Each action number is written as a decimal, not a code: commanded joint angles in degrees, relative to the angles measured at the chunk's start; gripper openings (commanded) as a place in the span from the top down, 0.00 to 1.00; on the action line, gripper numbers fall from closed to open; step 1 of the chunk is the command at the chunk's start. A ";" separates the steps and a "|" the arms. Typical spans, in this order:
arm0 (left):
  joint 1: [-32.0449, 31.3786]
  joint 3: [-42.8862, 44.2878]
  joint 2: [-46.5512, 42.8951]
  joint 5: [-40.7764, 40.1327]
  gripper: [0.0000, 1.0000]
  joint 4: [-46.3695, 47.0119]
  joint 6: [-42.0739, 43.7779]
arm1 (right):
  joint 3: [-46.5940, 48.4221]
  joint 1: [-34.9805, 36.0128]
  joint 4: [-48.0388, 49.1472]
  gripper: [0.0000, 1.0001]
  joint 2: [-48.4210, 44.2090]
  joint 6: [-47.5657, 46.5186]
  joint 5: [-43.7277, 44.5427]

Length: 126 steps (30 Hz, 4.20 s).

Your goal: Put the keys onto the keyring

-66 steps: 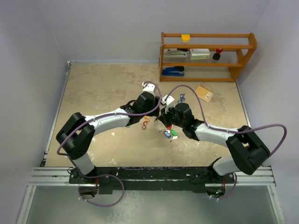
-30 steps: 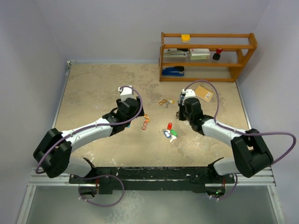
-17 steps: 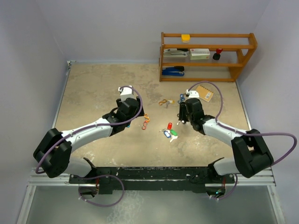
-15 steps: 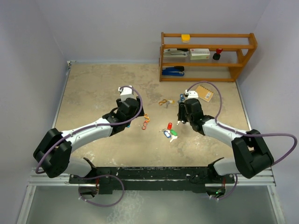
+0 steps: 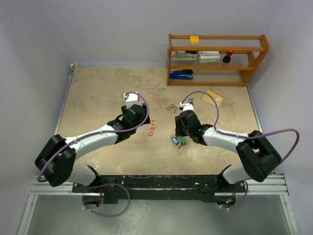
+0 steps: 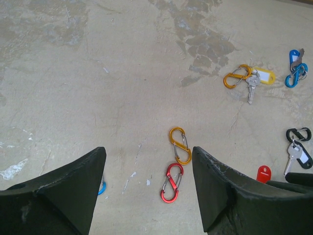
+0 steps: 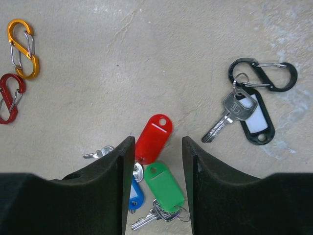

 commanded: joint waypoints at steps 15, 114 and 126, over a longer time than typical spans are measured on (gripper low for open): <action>0.37 -0.90 -0.45 -0.81 0.32 2.60 -0.70 | 2.63 3.39 -2.51 0.55 0.79 8.24 -1.64; -5.53 2.45 11.99 7.16 0.37 0.73 5.37 | -1.93 3.36 8.92 1.00 -14.30 -8.83 3.41; -7.73 3.81 15.24 4.21 0.39 2.13 7.85 | -2.55 3.32 7.64 1.00 -17.70 -10.04 6.54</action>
